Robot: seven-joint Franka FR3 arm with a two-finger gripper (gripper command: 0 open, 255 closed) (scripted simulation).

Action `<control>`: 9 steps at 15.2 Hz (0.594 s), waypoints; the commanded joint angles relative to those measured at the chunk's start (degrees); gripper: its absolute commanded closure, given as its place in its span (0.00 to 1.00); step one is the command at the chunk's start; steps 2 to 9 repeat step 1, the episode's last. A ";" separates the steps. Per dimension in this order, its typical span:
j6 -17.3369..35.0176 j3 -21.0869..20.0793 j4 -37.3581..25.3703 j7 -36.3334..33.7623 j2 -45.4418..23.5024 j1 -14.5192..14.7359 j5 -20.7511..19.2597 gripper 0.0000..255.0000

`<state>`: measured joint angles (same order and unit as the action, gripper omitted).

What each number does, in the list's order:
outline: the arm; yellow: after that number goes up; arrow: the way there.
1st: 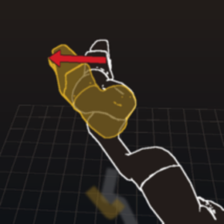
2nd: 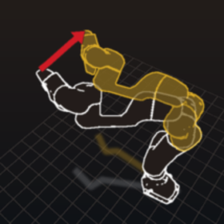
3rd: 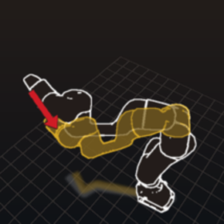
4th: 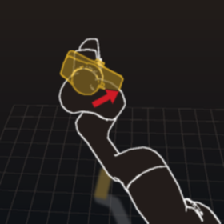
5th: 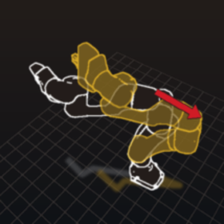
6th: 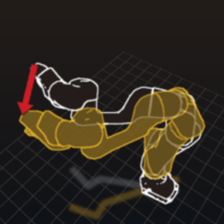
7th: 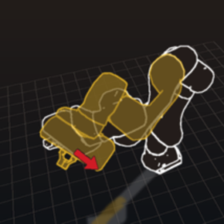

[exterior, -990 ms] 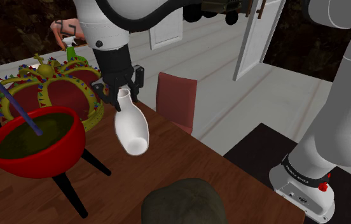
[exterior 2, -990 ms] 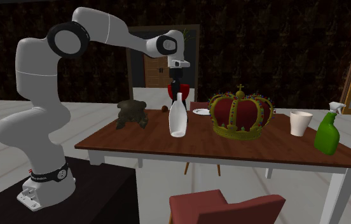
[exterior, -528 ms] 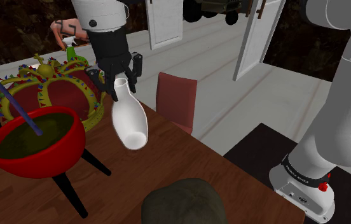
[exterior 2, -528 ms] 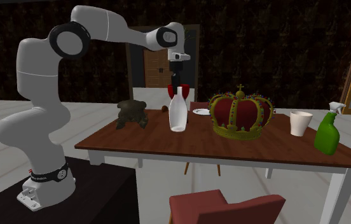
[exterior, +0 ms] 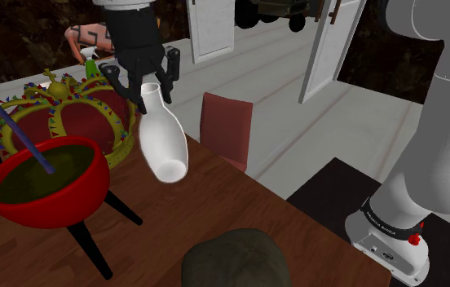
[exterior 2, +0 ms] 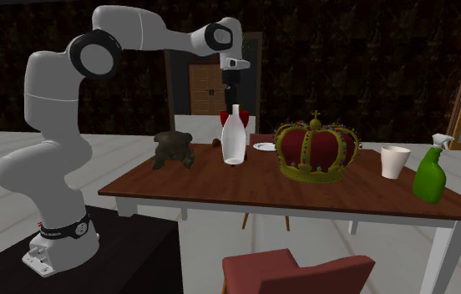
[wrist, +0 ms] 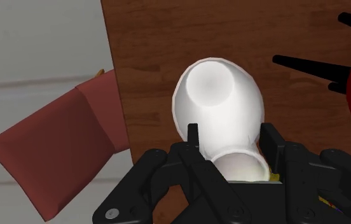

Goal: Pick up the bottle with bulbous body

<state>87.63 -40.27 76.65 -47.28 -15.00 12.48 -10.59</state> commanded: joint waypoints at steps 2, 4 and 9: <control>-0.59 -0.02 -0.76 -0.09 -0.21 0.20 -0.14 1.00; -0.59 -0.02 -0.76 -0.09 -0.21 0.20 -0.14 1.00; -0.59 -0.02 -0.76 -0.09 -0.21 0.20 -0.14 1.00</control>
